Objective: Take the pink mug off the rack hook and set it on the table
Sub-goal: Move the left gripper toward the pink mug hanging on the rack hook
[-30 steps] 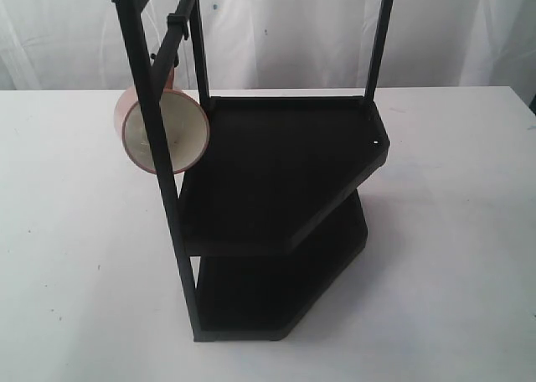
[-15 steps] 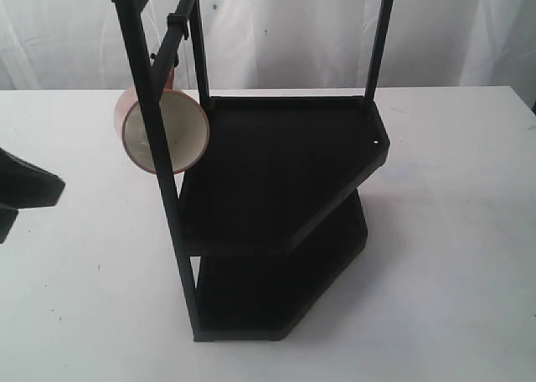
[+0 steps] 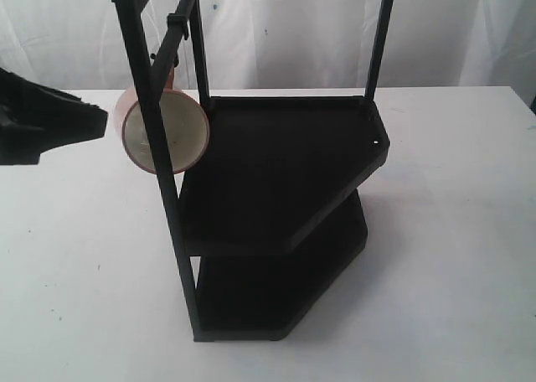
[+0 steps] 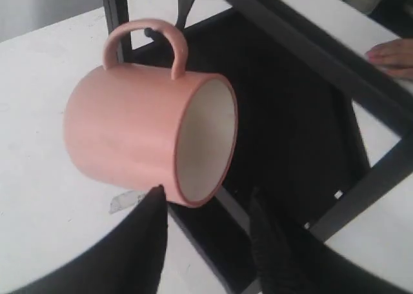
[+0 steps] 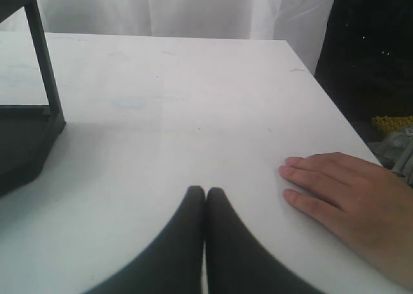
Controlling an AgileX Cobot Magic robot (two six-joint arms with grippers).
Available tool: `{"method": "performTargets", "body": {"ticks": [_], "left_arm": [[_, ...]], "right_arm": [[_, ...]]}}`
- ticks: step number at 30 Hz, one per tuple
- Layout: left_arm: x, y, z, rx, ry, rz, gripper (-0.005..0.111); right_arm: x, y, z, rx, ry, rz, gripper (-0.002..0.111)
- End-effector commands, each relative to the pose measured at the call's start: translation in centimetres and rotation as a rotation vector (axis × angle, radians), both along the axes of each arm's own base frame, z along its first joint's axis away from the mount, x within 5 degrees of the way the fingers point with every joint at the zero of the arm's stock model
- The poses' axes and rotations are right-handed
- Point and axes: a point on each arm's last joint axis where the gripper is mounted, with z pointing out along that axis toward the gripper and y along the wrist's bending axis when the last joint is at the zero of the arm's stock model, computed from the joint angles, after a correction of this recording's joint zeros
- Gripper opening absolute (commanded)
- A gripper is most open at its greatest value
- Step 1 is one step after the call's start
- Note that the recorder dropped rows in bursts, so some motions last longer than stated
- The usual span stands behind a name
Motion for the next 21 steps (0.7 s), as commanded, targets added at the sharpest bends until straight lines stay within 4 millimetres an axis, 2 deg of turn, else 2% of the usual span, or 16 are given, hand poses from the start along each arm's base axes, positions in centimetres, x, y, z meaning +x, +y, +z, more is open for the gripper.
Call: {"method": "performTargets", "body": {"ticks": [1, 8, 13, 21], "left_arm": [[0.6, -0.9, 0.4, -0.065, -0.055, -0.070, 0.056], [3.1, -1.9, -1.0, -0.038, -0.093, -0.155, 0.059], [4.8, -1.2, -2.0, 0.069, -0.119, -0.074, 0.059], [6.4, -1.0, -3.2, 0.103, -0.103, -0.021, 0.059]], "right_arm": [[0.0, 0.0, 0.0, -0.011, -0.003, 0.005, 0.000], [0.0, 0.0, 0.0, -0.011, -0.003, 0.005, 0.000], [0.0, 0.0, 0.0, -0.011, -0.003, 0.005, 0.000], [0.0, 0.0, 0.0, -0.011, -0.003, 0.005, 0.000]]}}
